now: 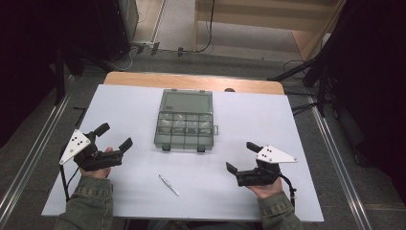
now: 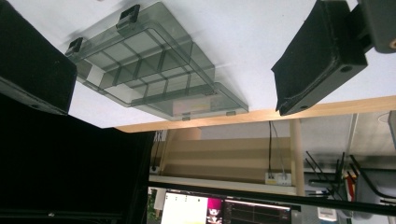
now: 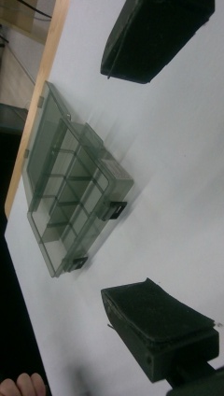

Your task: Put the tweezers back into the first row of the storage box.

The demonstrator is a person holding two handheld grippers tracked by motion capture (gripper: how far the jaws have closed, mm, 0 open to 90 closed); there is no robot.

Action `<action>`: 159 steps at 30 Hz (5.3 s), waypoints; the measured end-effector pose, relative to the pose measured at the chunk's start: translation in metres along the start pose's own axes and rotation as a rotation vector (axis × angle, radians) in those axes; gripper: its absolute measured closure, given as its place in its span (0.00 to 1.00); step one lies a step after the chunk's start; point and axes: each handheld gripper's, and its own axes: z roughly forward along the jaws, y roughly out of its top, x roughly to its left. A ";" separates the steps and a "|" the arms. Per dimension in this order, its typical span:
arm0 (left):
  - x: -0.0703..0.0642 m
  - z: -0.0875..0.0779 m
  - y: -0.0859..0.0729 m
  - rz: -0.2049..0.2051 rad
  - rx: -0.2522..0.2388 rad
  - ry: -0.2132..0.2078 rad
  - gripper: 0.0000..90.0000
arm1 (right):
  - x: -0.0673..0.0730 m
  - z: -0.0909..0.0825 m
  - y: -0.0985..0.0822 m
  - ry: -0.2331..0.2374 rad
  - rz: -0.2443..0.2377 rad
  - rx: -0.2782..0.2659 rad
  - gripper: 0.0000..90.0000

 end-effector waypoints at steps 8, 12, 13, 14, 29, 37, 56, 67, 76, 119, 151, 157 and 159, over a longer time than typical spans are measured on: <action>0.000 0.000 0.000 0.000 0.000 0.003 0.00 | 0.011 0.014 0.006 0.028 -0.030 0.060 0.00; -0.001 -0.001 0.000 0.006 0.001 0.002 0.00 | 0.013 0.020 0.008 0.044 -0.033 0.093 0.00; -0.001 -0.001 0.000 0.005 0.001 0.001 0.00 | 0.014 0.021 0.008 0.042 -0.030 0.105 0.00; -0.001 -0.002 0.000 0.003 0.001 0.001 0.00 | 0.015 0.023 0.008 0.046 -0.034 0.113 0.00; 0.000 -0.003 0.001 0.002 -0.007 -0.002 0.00 | 0.027 0.044 0.014 0.071 -0.069 0.188 0.03; 0.000 -0.003 0.001 0.002 -0.009 0.003 0.00 | 0.039 0.059 0.020 0.106 -0.093 0.232 0.03; -0.001 -0.003 0.001 0.006 -0.004 0.003 0.00 | 0.078 0.100 0.018 0.185 -0.158 0.358 0.03; 0.000 -0.003 0.001 0.005 -0.005 0.004 0.00 | 0.096 0.120 0.019 0.207 -0.181 0.441 0.04; -0.001 -0.003 0.001 0.005 -0.003 0.004 0.00 | 0.108 0.130 0.024 0.224 -0.185 0.493 0.06; 0.001 -0.002 0.001 -0.005 -0.005 0.000 0.00 | 0.156 0.159 0.034 0.193 -0.227 0.722 0.95; 0.001 -0.002 0.001 -0.009 -0.003 -0.003 0.00 | 0.111 0.144 0.065 0.191 -0.151 0.615 0.97; 0.001 -0.002 0.001 -0.010 -0.003 -0.003 0.00 | 0.098 0.143 0.076 0.163 -0.110 0.589 0.97; 0.001 -0.002 0.001 -0.010 -0.003 -0.003 0.00 | 0.092 0.144 0.080 0.153 -0.106 0.578 0.97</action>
